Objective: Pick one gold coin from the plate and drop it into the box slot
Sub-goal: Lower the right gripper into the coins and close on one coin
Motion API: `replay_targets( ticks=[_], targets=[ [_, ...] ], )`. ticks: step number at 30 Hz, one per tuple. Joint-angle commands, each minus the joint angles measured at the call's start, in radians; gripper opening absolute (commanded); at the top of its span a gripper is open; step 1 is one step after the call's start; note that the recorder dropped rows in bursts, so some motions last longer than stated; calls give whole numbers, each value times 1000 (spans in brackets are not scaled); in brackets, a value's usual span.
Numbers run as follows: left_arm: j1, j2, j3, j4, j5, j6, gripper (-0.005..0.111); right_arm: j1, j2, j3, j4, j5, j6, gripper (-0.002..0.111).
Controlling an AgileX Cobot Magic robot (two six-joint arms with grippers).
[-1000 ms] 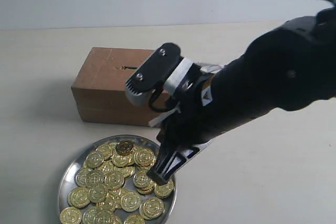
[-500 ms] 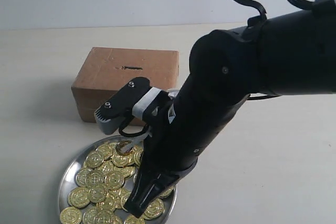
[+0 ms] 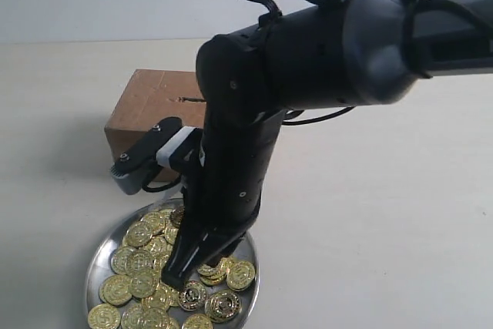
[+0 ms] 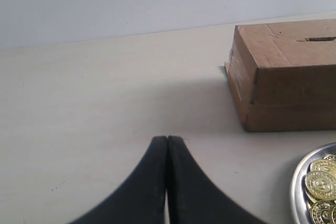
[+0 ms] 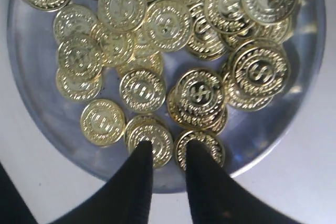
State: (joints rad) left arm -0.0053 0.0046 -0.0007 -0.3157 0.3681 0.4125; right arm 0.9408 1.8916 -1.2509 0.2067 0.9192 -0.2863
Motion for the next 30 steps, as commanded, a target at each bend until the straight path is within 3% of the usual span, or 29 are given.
replay_targets(
  ticks=[1, 3, 9, 30],
  targets=[
    [-5, -5, 1, -8, -5, -1, 0, 2, 52, -72, -51, 13, 114, 45],
    [-5, -5, 1, -8, -5, -1, 0, 2, 80, -104, -67, 22, 197, 52],
    [-5, -5, 1, -8, -5, -1, 0, 2, 167, -193, -127, 107, 324, 52],
    [-5, -5, 1, -8, -5, -1, 0, 65, 207, -211, -224, 93, 343, 52]
  ],
)
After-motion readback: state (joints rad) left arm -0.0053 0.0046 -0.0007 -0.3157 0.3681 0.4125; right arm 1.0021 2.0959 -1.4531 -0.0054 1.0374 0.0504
